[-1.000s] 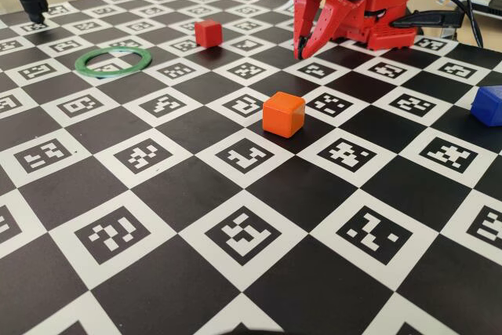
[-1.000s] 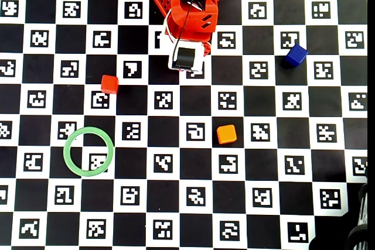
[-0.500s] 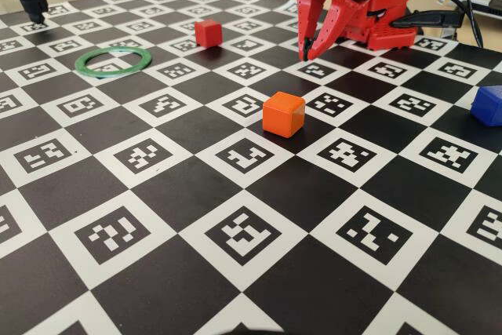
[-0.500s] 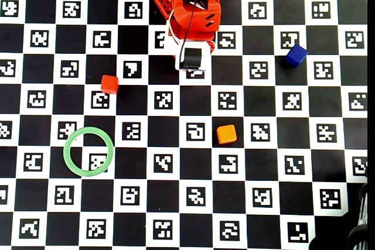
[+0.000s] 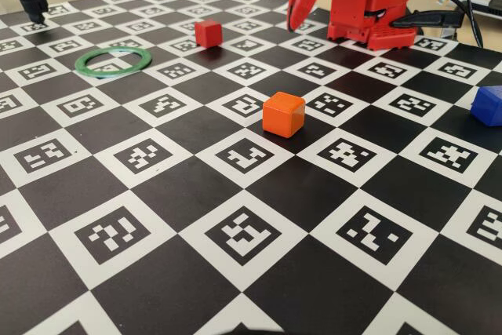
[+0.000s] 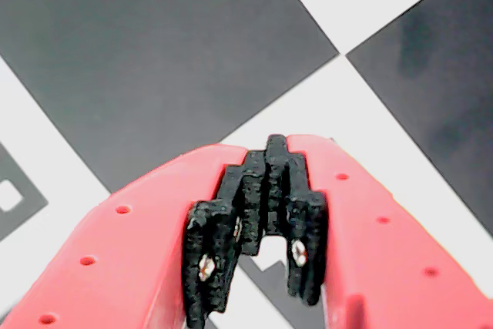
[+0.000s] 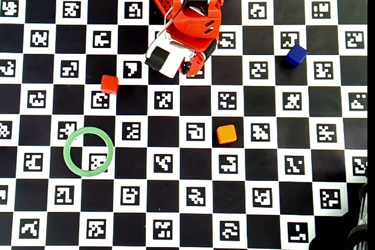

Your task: Grab the red cube then put it in the green circle then put the blue cube on top and finally the orange cube on top

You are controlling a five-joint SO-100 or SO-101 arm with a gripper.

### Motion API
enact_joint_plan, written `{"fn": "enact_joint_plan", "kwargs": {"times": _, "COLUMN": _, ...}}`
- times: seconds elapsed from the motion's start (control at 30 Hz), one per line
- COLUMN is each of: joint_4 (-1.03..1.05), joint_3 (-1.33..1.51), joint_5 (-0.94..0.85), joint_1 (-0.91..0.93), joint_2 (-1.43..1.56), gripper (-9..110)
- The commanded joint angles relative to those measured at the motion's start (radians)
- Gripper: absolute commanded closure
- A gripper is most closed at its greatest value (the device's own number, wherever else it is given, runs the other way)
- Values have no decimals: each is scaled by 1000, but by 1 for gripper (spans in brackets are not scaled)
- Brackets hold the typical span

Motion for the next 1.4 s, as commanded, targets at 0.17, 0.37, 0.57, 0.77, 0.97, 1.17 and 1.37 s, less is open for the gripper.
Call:
{"fn": "enact_joint_plan", "kwargs": {"times": 0.17, "joint_4": 225, "joint_3": -443, "joint_5": 129, "joint_1": 5, "joint_2": -213, "gripper": 107}}
{"fn": "enact_joint_plan", "kwargs": {"times": 0.37, "joint_4": 402, "joint_3": -673, "joint_5": 132, "joint_1": 67, "joint_2": -304, "gripper": 106}}
{"fn": "enact_joint_plan", "kwargs": {"times": 0.57, "joint_4": 509, "joint_3": -865, "joint_5": 166, "joint_1": 202, "joint_2": -453, "gripper": 105}}
{"fn": "enact_joint_plan", "kwargs": {"times": 0.77, "joint_4": 541, "joint_3": -985, "joint_5": 167, "joint_1": 385, "joint_2": -560, "gripper": 98}}
{"fn": "enact_joint_plan", "kwargs": {"times": 0.97, "joint_4": 540, "joint_3": -1043, "joint_5": 140, "joint_1": 554, "joint_2": -660, "gripper": 76}}
{"fn": "enact_joint_plan", "kwargs": {"times": 1.17, "joint_4": 584, "joint_3": -1111, "joint_5": 129, "joint_1": 644, "joint_2": -730, "gripper": 69}}
{"fn": "enact_joint_plan", "kwargs": {"times": 1.37, "joint_4": 572, "joint_3": -1129, "joint_5": 110, "joint_1": 693, "joint_2": -759, "gripper": 63}}
